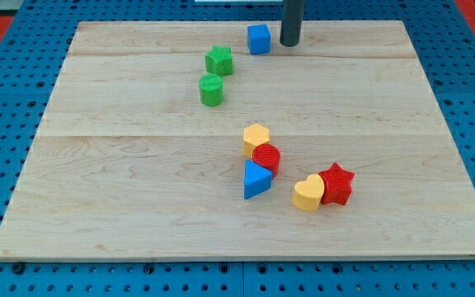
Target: Push the blue triangle to the bottom left of the green circle
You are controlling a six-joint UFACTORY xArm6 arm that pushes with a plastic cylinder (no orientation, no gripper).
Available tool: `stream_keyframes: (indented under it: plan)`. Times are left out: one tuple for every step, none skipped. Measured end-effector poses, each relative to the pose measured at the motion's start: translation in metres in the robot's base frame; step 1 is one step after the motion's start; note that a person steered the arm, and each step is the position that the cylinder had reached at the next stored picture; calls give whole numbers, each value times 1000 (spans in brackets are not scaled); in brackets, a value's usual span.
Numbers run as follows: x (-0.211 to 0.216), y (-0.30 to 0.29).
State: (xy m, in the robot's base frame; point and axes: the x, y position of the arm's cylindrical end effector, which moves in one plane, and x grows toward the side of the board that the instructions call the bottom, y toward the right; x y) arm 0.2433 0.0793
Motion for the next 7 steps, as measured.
stream_keyframes:
  plan:
    - [0, -18]
    - [-2, -27]
    - [14, 23]
    - [57, 100]
    - [105, 140]
    - [180, 188]
    - [241, 166]
